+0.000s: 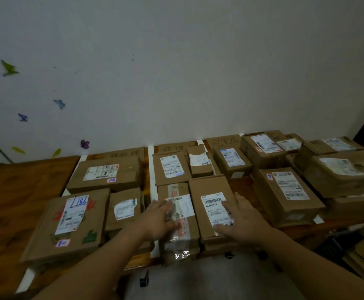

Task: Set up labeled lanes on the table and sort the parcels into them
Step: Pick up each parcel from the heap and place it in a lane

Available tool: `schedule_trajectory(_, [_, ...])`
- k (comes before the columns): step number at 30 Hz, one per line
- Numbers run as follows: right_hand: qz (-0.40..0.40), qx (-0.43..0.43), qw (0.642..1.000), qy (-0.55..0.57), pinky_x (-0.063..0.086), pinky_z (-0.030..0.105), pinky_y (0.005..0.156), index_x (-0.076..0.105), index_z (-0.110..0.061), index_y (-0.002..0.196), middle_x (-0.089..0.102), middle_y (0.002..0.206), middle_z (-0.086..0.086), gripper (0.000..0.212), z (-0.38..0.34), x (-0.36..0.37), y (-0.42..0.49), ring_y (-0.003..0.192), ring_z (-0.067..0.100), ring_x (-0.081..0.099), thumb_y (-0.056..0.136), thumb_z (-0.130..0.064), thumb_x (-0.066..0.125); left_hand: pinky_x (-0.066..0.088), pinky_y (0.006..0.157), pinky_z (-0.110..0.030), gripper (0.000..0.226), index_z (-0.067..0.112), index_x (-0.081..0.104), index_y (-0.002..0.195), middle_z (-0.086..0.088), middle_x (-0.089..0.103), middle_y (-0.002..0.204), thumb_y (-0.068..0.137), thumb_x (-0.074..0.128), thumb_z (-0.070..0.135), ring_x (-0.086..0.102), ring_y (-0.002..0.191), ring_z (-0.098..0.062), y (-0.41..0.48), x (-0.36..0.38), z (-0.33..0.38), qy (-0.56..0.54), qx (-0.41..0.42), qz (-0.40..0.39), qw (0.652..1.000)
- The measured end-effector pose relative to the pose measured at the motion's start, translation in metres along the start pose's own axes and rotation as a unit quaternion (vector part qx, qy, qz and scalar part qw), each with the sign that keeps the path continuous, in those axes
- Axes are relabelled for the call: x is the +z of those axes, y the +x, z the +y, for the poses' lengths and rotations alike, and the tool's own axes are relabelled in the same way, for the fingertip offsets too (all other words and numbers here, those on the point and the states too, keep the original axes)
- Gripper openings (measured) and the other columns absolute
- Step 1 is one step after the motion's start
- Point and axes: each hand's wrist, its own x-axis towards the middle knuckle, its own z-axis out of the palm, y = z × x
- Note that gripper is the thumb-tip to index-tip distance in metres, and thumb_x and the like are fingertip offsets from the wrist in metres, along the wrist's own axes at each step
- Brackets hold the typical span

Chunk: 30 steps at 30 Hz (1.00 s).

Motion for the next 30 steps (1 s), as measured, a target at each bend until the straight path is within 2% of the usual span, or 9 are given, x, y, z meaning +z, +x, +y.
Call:
schedule_trajectory(3, [0.039, -0.038, 0.999, 0.006, 0.017, 0.044, 0.116, 0.022, -0.036, 0.146, 0.008, 0.157, -0.002, 0.095, -0.043, -0.022, 0.002, 0.143, 0.023, 0.012, 0.067, -0.085, 0.040, 0.016, 0.116, -0.046, 0.076, 0.033, 0.017, 0.148, 0.002, 0.010, 0.158, 0.085, 0.052, 0.057, 0.008, 0.144, -0.023, -0.018, -0.027, -0.029, 0.021, -0.024, 0.022, 0.999])
schedule_trajectory(6, [0.085, -0.111, 0.990, -0.025, 0.028, 0.045, 0.109, 0.031, -0.042, 0.141, 0.026, 0.151, -0.004, 0.079, -0.105, -0.036, 0.008, 0.137, 0.021, 0.028, 0.072, -0.082, 0.038, 0.016, 0.116, -0.045, 0.071, 0.032, 0.019, 0.147, 0.000, 0.011, 0.158, 0.087, 0.051, 0.053, 0.011, 0.144, -0.022, -0.047, -0.062, -0.071, 0.020, -0.056, 0.058, 0.997])
schedule_trajectory(9, [0.081, -0.123, 0.989, -0.014, 0.023, 0.042, 0.112, 0.031, -0.035, 0.145, 0.020, 0.156, 0.000, 0.080, -0.184, -0.036, 0.017, 0.142, 0.023, 0.019, 0.078, -0.078, 0.038, 0.013, 0.117, -0.042, 0.069, 0.029, 0.016, 0.149, -0.002, 0.010, 0.158, 0.091, 0.047, 0.051, 0.011, 0.144, -0.023, -0.088, -0.096, -0.125, 0.038, -0.076, 0.071, 0.994])
schedule_trajectory(12, [0.085, -0.171, 0.982, -0.010, 0.021, 0.039, 0.112, 0.035, -0.032, 0.143, 0.028, 0.153, 0.005, 0.076, -0.278, -0.024, 0.031, 0.140, 0.023, 0.022, 0.081, -0.076, 0.035, 0.016, 0.116, -0.040, 0.072, 0.027, 0.019, 0.149, -0.004, 0.013, 0.158, 0.089, 0.050, 0.053, 0.014, 0.143, -0.025, -0.132, -0.135, -0.192, 0.013, -0.123, 0.111, 0.986])
schedule_trajectory(15, [0.069, -0.200, 0.977, -0.007, 0.020, 0.041, 0.114, 0.036, -0.032, 0.143, 0.031, 0.152, 0.005, 0.078, -0.372, -0.007, 0.041, 0.139, 0.024, 0.025, 0.080, -0.078, 0.032, 0.011, 0.115, -0.036, 0.076, 0.022, 0.016, 0.150, -0.010, 0.008, 0.158, 0.089, 0.053, 0.050, 0.005, 0.145, -0.029, -0.180, -0.175, -0.261, 0.002, -0.172, 0.133, 0.976])
schedule_trajectory(18, [0.047, -0.235, 0.971, -0.014, 0.023, 0.042, 0.113, 0.038, -0.029, 0.142, 0.032, 0.153, 0.006, 0.081, -0.455, 0.021, 0.045, 0.140, 0.025, 0.026, 0.079, -0.078, 0.031, 0.009, 0.115, -0.036, 0.076, 0.024, 0.015, 0.150, -0.008, 0.005, 0.158, 0.089, 0.053, 0.051, 0.001, 0.145, -0.030, -0.233, -0.206, -0.329, -0.015, -0.214, 0.146, 0.966])
schedule_trajectory(22, [0.004, -0.275, 0.961, -0.028, 0.025, 0.040, 0.112, 0.032, -0.027, 0.146, 0.029, 0.153, 0.009, 0.104, -0.553, 0.056, 0.050, 0.139, 0.028, 0.027, 0.065, -0.090, 0.018, 0.011, 0.116, -0.040, 0.078, 0.027, 0.017, 0.150, -0.006, 0.005, 0.158, 0.087, 0.055, 0.053, 0.000, 0.145, -0.029, -0.294, -0.233, -0.415, -0.061, -0.260, 0.173, 0.948])
schedule_trajectory(26, [-0.026, -0.313, 0.948, -0.058, 0.025, 0.040, 0.112, 0.030, -0.026, 0.147, 0.027, 0.153, 0.009, 0.088, -0.643, 0.086, 0.067, 0.140, 0.028, 0.025, 0.079, -0.082, 0.027, 0.011, 0.116, -0.041, 0.078, 0.029, 0.018, 0.149, -0.006, 0.006, 0.158, 0.086, 0.056, 0.053, 0.000, 0.145, -0.030, -0.340, -0.249, -0.490, -0.084, -0.305, 0.195, 0.928])
schedule_trajectory(30, [-0.054, -0.344, 0.935, -0.071, 0.024, 0.040, 0.113, 0.027, -0.028, 0.148, 0.025, 0.154, 0.007, 0.081, -0.721, 0.118, 0.097, 0.141, 0.027, 0.023, 0.083, -0.077, 0.032, 0.011, 0.117, -0.043, 0.076, 0.031, 0.018, 0.149, -0.005, 0.006, 0.158, 0.086, 0.056, 0.053, 0.002, 0.145, -0.029, -0.365, -0.264, -0.563, -0.112, -0.355, 0.203, 0.905])
